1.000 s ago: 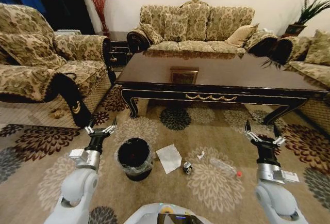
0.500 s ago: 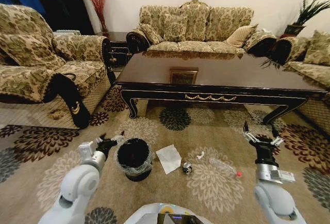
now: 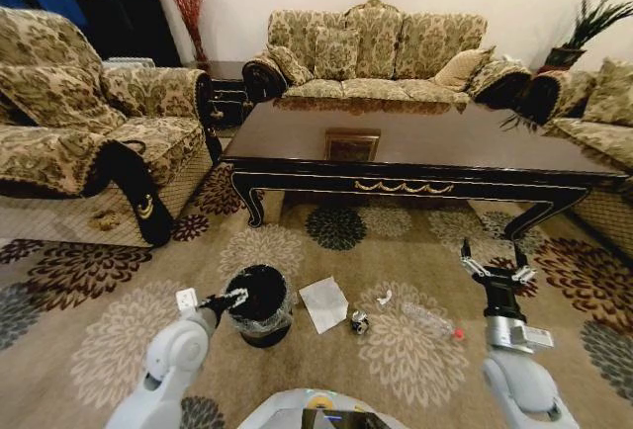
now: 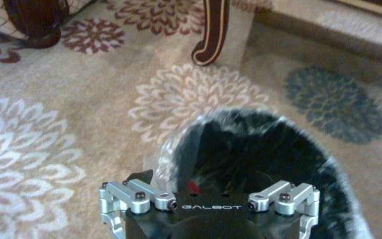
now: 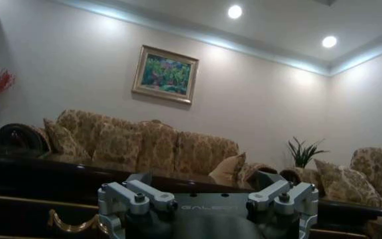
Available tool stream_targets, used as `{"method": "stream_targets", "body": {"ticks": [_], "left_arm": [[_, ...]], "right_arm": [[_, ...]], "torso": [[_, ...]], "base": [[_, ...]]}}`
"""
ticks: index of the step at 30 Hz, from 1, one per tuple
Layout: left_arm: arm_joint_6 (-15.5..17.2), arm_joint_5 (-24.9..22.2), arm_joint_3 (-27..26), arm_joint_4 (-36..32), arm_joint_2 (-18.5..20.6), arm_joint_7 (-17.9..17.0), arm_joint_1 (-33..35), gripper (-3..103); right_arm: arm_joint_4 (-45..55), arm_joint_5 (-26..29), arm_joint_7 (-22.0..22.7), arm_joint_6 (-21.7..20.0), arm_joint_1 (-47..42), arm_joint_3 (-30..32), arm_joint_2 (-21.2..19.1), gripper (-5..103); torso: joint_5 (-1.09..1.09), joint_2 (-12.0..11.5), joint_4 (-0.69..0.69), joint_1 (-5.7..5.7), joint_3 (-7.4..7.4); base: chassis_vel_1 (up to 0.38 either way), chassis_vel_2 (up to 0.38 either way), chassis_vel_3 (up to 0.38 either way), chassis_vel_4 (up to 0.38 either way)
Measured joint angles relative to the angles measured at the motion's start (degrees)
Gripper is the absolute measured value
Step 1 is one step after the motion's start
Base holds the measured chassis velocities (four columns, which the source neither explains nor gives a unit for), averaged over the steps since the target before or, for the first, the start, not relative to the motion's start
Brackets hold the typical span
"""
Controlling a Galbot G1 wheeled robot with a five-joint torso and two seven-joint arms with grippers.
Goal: Move to the front of the table and pick up the trash from the floor, then place it into the trash bin.
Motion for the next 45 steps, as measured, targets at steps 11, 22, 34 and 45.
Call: {"method": "stream_targets", "body": {"ticks": [11,22,34,45], "left_arm": [[-0.33,1.59,0.61,7.04,-1.58,1.11,-1.74,100],[-0.43,2.62,1.47,9.53,-1.56,1.68,-3.16,95],[-0.48,4.32,1.83,10.35,-0.77,2.37,-3.09,51],[-0.52,5.78,1.44,9.89,-0.1,3.1,-2.03,7]], "right_arm": [[-1.24,-0.29,0.06,0.25,0.37,-0.11,-0.18,100],[-2.18,-0.67,0.09,0.19,0.85,-0.48,-0.27,100],[-3.01,-0.87,0.09,0.19,1.52,-1.0,-0.51,100],[-3.37,-1.22,0.09,0.31,1.98,-1.47,-0.53,100]], "torso": [[0.0,0.0,0.0,0.0,0.0],[0.0,0.0,0.0,0.0,0.0],[0.0,0.0,0.0,0.0,0.0],[0.0,0.0,0.0,0.0,0.0]], "base": [[0.0,0.0,0.0,0.0],[0.0,0.0,0.0,0.0],[0.0,0.0,0.0,0.0],[0.0,0.0,0.0,0.0]]}}
